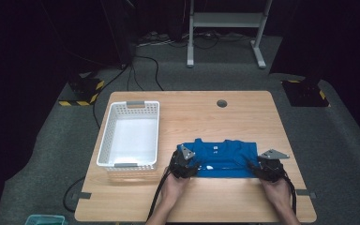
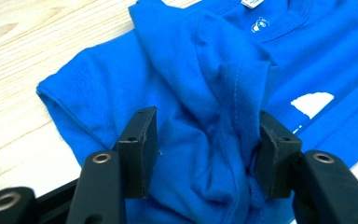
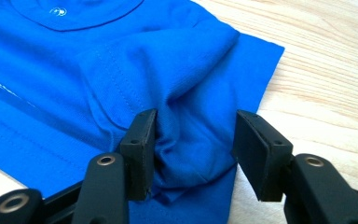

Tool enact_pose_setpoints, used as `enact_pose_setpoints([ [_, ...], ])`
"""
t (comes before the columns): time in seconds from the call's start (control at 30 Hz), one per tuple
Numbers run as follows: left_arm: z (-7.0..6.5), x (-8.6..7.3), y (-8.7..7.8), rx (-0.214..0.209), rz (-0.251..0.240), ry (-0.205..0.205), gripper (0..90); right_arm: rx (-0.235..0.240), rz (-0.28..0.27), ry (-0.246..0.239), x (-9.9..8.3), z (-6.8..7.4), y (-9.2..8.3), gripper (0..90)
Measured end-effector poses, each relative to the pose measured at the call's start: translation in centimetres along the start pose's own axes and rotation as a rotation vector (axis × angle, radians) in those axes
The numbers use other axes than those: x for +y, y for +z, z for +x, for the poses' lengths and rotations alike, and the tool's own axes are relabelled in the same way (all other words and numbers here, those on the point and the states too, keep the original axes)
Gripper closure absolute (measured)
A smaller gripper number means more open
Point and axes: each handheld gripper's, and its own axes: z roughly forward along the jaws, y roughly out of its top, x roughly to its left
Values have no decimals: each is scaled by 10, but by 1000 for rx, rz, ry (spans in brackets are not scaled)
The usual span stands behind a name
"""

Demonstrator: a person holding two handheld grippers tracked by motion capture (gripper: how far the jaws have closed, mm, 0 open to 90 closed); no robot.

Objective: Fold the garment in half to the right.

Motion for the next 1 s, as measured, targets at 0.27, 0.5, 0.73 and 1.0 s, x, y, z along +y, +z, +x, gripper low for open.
enact_pose_setpoints([
  [0.27,-1,9,8,-25,12,-13,442,-6,18,36,1,-14,1,426],
  [0.5,-4,17,17,-36,16,-4,407,-31,28,60,1,-24,1,416],
  [0.73,-11,27,29,-42,8,1,362,-58,29,80,1,-34,1,408],
  [1.0,-21,37,40,-45,10,27,340,-93,38,106,2,-49,2,400],
])
